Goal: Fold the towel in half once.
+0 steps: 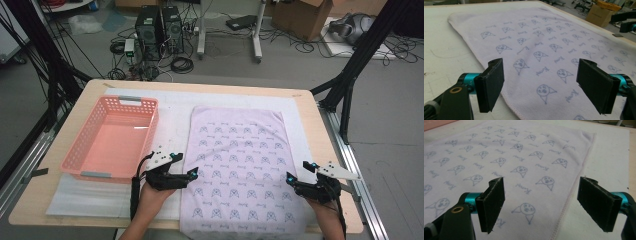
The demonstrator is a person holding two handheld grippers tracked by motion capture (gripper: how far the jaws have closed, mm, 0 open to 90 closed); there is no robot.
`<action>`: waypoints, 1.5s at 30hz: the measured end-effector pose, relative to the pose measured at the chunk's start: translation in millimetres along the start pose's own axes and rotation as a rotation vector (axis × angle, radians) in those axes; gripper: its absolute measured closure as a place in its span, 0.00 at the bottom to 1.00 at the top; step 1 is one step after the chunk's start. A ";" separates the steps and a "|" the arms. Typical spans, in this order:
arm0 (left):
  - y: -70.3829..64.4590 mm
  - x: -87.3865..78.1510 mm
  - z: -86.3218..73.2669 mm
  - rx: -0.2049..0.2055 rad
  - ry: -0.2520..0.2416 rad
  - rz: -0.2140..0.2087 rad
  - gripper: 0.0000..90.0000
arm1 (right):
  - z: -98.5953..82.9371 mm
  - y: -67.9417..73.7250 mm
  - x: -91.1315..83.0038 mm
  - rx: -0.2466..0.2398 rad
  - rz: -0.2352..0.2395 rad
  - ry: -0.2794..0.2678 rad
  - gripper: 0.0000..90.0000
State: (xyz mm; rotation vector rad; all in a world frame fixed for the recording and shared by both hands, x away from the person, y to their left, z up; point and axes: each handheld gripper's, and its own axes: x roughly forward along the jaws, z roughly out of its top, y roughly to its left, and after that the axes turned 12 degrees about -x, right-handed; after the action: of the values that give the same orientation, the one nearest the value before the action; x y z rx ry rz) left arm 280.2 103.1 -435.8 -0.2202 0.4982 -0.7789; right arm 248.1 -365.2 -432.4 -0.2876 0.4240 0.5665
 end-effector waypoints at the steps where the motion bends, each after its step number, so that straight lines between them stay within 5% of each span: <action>1: 2.4 2.1 1.5 -0.018 -0.004 -0.004 0.25 | 0.1 -0.5 0.9 0.002 0.002 -0.001 0.23; 6: 10.5 9.6 7.0 -0.042 -0.011 -0.004 0.24 | 2.2 -6.6 9.6 0.010 0.015 0.017 0.22; 13: 26.0 29.1 19.8 -0.035 -0.018 0.067 0.26 | 10.4 -30.6 32.0 0.037 0.032 0.069 0.22; 21: 45.0 56.7 42.5 -0.092 0.035 0.095 0.25 | 23.9 -52.1 59.7 0.047 0.034 0.128 0.21; 26: 56.9 78.4 51.4 -0.156 0.075 0.175 0.27 | 30.0 -67.4 72.7 0.083 0.015 0.146 0.22; 33: 71.6 96.8 56.3 -0.181 0.110 0.260 0.29 | 31.7 -81.9 92.7 0.105 -0.024 0.218 0.23; 37: 76.8 103.7 57.0 -0.182 0.130 0.280 0.31 | 33.4 -84.7 97.9 0.111 -0.038 0.233 0.23; 38: 76.8 108.4 57.9 -0.157 0.163 0.292 0.33 | 34.5 -86.7 102.1 0.115 -0.053 0.246 0.28; 43: 71.3 114.2 57.8 -0.112 0.168 0.324 0.43 | 32.3 -87.4 114.4 0.133 -0.067 0.281 0.36; 45: 69.6 114.4 57.4 -0.077 0.172 0.355 0.58 | 34.3 -83.4 122.2 0.102 -0.090 0.297 0.41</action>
State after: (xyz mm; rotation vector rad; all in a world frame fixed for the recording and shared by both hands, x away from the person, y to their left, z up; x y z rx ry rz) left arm 421.1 70.0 -451.6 -0.1308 0.7088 -0.4337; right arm 399.3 -364.1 -446.6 -0.2922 0.7211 0.4128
